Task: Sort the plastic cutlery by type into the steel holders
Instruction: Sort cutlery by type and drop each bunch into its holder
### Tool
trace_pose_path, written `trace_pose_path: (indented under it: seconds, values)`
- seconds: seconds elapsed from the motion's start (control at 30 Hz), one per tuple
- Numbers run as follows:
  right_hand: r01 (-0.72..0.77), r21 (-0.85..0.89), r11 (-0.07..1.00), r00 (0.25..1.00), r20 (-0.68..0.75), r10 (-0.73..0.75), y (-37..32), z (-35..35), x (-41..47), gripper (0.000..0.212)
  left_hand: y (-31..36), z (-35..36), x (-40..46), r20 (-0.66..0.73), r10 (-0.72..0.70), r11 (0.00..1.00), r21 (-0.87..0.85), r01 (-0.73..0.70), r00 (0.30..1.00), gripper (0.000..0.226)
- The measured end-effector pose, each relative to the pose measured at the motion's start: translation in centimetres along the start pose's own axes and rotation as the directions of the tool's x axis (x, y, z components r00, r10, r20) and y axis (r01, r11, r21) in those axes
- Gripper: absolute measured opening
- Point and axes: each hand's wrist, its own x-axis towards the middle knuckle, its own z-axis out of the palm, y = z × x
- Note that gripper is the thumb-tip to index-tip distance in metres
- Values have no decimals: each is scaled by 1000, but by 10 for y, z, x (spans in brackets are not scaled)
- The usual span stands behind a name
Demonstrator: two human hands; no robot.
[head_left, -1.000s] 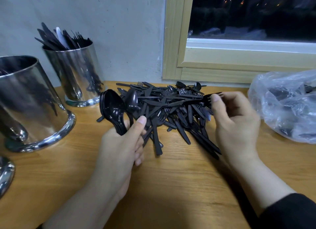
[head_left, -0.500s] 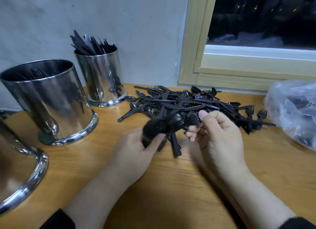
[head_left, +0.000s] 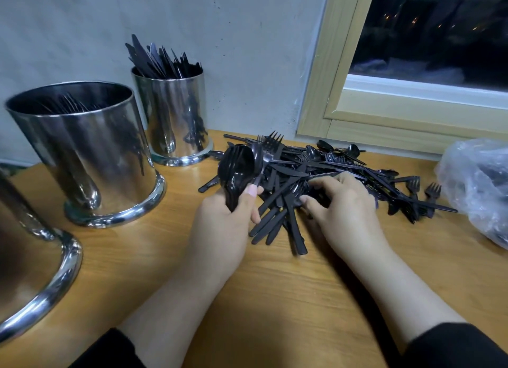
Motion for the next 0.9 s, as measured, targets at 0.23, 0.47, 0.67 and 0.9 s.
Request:
trace_pose_path:
  seconds: [0.23,0.47,0.67,0.9]
  values:
    - [-44,-193,980,993,99,64,-2,5,23,48,-4,1,4,-36,10,997,-79,-13,999,37]
    - [-26,-142,989,993,112,43,-3,14,33,33,-7,3,5,-28,5,996,-86,-7,1000,35]
    - [-53,-62,997,995,83,58,-1,16,36,22,-7,4,5,-36,12,996,-86,-15,999,33]
    - [-96,4,995,991,96,95,7,9,31,17,-6,3,4,-24,-12,996,-92,10,1000,31]
